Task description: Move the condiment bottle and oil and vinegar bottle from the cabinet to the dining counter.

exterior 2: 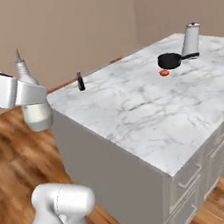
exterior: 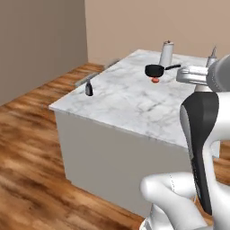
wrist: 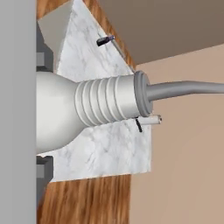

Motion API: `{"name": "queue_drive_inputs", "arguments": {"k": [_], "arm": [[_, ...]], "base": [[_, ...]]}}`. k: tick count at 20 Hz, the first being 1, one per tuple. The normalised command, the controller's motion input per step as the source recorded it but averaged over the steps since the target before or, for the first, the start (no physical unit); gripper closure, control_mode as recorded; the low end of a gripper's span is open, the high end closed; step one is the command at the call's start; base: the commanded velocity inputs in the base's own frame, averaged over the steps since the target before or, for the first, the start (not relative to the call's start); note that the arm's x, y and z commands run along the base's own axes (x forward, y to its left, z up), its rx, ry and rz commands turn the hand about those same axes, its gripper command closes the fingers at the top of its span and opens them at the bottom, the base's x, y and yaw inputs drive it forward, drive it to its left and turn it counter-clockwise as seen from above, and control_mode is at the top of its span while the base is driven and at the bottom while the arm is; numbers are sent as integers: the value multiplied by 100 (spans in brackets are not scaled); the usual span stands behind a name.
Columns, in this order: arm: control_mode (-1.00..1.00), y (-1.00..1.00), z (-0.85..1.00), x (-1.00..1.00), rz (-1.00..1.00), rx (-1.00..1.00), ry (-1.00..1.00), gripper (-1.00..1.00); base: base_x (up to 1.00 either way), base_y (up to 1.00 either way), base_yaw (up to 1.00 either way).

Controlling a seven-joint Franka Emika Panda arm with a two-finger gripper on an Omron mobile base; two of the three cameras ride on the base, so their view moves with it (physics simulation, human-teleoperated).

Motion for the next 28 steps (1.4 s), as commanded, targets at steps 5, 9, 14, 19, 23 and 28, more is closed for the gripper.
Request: {"name": "queue_drive_inputs", "arguments": {"k": [5, 9, 14, 19, 23, 28], "arm": [[100, 0, 0, 0, 0, 0, 0, 100], [100, 0, 0, 0, 0, 0, 0, 100], [100, 0, 0, 0, 0, 0, 0, 100], [100, 0, 0, 0, 0, 0, 0, 100], [-100, 8, 0, 25, -14, 1, 0, 100], [-100, 82, -3, 0, -14, 0, 0, 100]], "base": [[64, 95, -52], [78, 75, -56], [73, 72, -48], [81, 21, -29], [18, 1, -6], [0, 0, 0]]}}
